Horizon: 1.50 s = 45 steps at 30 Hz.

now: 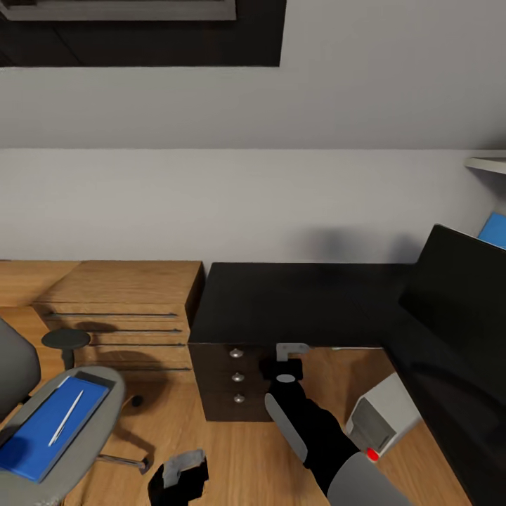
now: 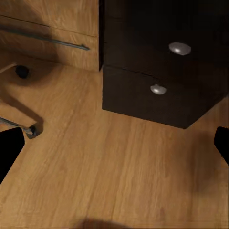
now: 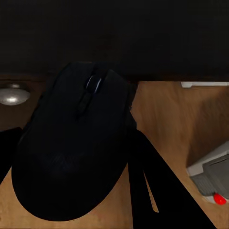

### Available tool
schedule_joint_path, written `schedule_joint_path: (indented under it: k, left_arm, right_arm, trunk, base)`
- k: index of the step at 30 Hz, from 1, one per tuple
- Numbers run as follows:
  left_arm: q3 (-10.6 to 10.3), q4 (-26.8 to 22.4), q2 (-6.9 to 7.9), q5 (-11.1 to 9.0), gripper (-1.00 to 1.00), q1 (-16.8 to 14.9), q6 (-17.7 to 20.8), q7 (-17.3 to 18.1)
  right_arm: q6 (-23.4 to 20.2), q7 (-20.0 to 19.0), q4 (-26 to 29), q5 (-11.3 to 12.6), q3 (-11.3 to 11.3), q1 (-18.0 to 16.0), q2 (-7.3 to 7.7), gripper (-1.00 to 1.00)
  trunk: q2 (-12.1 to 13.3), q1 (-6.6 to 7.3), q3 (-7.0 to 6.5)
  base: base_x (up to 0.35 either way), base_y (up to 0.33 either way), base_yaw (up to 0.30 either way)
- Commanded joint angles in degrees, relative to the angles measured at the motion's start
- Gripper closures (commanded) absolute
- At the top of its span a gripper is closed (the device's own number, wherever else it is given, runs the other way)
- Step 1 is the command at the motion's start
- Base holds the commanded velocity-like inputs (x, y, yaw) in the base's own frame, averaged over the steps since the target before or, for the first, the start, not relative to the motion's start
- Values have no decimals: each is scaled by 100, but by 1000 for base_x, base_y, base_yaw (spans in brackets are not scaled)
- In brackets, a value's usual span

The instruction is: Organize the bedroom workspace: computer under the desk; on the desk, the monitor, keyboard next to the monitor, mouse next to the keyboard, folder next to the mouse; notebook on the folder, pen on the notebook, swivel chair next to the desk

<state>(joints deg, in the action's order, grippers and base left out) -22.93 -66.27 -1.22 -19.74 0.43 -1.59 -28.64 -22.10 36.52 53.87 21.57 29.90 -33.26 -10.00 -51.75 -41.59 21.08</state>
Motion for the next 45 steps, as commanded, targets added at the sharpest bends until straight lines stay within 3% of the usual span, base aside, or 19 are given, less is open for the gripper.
schedule_joint_path:
  k: [1, 3, 4, 6, 9, 11, 14, 21, 25, 45]
  left_arm:
    - [-55, -665, 8, -80, -100, 1, 543, -270]
    - [-81, -1599, 2, -104, -100, 1, 1569, -783]
    - [-65, -1889, -4, -118, -100, 1, 1870, -954]
    - [-36, -2172, -13, -159, -100, 1, 2176, -1133]
    - [0, -2176, -1, -200, -100, 1, 2293, -1225]
    - [39, -1970, 9, -202, -100, 1, 2201, -1284]
    - [86, -1736, 2, -182, -100, 1, 1616, -1318]
    - [93, -1727, 7, -184, -100, 1, 1393, -1608]
    - [95, -1761, 15, -187, -100, 1, 1081, -1660]
    - [53, -1674, -5, -197, -100, 1, 1045, -1623]
  right_arm:
    - [-30, 79, 42, 32, 9, -5, 0, 100]
    - [-46, 118, 177, 46, 3, 0, 0, 100]
    - [-55, 133, 250, 56, 1, 1, 0, 100]
    - [-76, 151, 340, 68, -1, 7, 0, 100]
    - [-88, 159, 378, 71, 0, 10, 0, 100]
    - [-91, 161, 389, 69, 4, 11, 0, 100]
    - [-93, 163, 383, 65, 8, 15, 0, 100]
    - [-105, 150, 377, 39, 47, 45, 0, 100]
    - [-71, 144, 374, 26, 58, 47, 0, 100]
    - [-49, 139, 364, -1, 50, 51, 0, 100]
  trunk:
    - [-5, -1, 11]
    - [-5, -1, 21]
    - [-5, -1, 26]
    - [-5, -1, 35]
    - [-5, -1, 49]
    - [-5, -1, 59]
    - [-5, -1, 74]
    - [-5, -1, 113]
    - [-5, -1, 123]
    - [-5, -1, 125]
  base:
    - [0, 0, 254]
    - [0, 0, 253]
    - [0, 0, 251]
    - [0, 0, 250]
    - [0, 0, 249]
    - [0, 0, 248]
    - [0, 0, 242]
    - [1, 0, 225]
    - [171, 41, 84]
    - [259, 30, 3]
